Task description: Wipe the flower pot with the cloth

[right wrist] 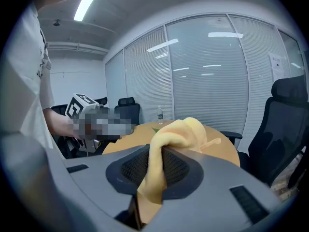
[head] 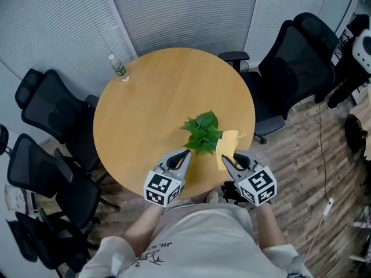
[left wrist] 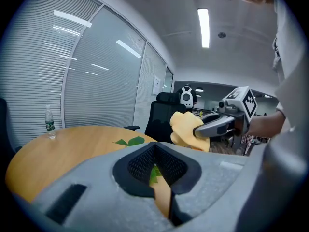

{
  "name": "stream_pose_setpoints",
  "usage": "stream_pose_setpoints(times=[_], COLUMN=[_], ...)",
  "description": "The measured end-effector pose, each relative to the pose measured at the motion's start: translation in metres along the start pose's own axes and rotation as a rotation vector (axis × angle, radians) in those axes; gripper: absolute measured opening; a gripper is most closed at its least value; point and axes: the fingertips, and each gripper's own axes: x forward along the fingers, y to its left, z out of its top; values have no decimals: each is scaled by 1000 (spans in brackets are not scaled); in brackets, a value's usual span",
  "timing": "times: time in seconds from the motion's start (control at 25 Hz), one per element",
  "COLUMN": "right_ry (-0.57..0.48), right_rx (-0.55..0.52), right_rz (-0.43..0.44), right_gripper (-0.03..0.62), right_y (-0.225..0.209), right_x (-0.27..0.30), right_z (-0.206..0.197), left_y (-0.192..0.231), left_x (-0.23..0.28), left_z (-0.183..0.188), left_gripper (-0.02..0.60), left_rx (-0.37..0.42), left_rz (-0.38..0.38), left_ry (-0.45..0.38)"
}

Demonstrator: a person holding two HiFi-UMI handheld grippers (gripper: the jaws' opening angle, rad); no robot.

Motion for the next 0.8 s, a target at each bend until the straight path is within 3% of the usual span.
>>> stream_pose_setpoints(times=[0.32,0.8], right_ry=[2,-2], right_rx=[-5,-2], right_rz=[37,22], right_gripper=[61,61], right_y=[11,7], right_x=[6,1], right_z=[-2,-5], left_y=[-9,-13], left_x=[1,1], left_z=[-6,-3], left_gripper=[11,11], left_rx=[15,25], left_rz=[-17,-31], left_ry=[15,9])
